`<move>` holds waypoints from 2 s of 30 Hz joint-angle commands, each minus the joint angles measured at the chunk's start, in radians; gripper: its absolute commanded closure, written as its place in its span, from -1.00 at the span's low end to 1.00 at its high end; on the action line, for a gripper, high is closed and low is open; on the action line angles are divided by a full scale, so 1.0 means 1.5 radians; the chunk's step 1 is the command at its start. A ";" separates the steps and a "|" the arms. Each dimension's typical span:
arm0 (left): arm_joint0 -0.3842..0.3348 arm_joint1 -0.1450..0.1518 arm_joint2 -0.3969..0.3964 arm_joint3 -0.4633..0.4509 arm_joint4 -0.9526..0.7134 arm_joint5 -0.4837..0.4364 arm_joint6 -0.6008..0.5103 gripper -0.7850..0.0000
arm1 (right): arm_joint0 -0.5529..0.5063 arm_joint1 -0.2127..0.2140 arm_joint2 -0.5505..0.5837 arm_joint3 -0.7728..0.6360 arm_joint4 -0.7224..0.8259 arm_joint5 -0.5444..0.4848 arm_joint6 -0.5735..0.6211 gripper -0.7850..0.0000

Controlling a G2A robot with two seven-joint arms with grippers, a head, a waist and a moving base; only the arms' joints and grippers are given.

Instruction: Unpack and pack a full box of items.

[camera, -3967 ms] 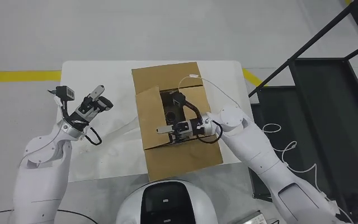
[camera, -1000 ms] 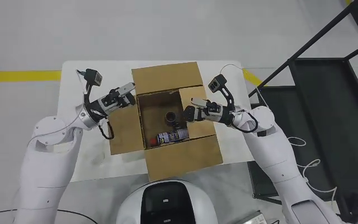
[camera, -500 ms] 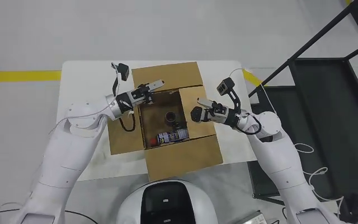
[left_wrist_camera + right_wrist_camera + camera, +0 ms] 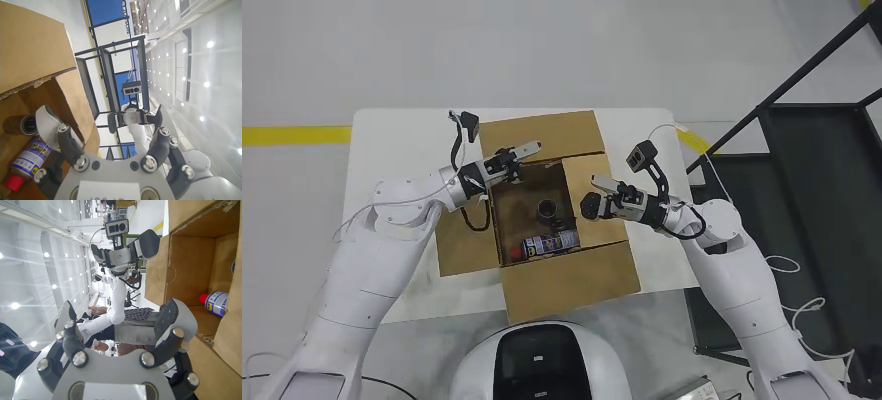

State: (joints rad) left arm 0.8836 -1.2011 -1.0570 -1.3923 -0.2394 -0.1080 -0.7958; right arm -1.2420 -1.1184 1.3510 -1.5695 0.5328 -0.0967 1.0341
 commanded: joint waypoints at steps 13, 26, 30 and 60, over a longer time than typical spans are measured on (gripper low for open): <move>-0.092 -0.053 0.128 0.147 -0.035 -0.014 0.049 -1.00 | -0.052 0.027 0.098 0.000 -0.018 0.068 0.088 -1.00; -0.190 -0.151 0.273 0.373 -0.052 -0.106 0.093 -1.00 | -0.076 0.040 0.103 -0.028 -0.024 0.103 0.148 -1.00; -0.200 -0.172 0.280 0.411 -0.072 -0.173 0.098 -1.00 | -0.072 0.040 0.080 -0.031 -0.031 0.109 0.153 -1.00; -0.251 -0.246 0.255 0.464 -0.222 -0.271 -0.068 -1.00 | -0.136 0.055 0.116 -0.139 -0.094 0.106 -0.019 -1.00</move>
State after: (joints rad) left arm 0.5087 -1.5693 -0.6686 -0.7042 -0.5705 -0.5068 -0.8931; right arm -1.4355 -1.0373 1.5024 -1.7788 0.3869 0.0656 1.0170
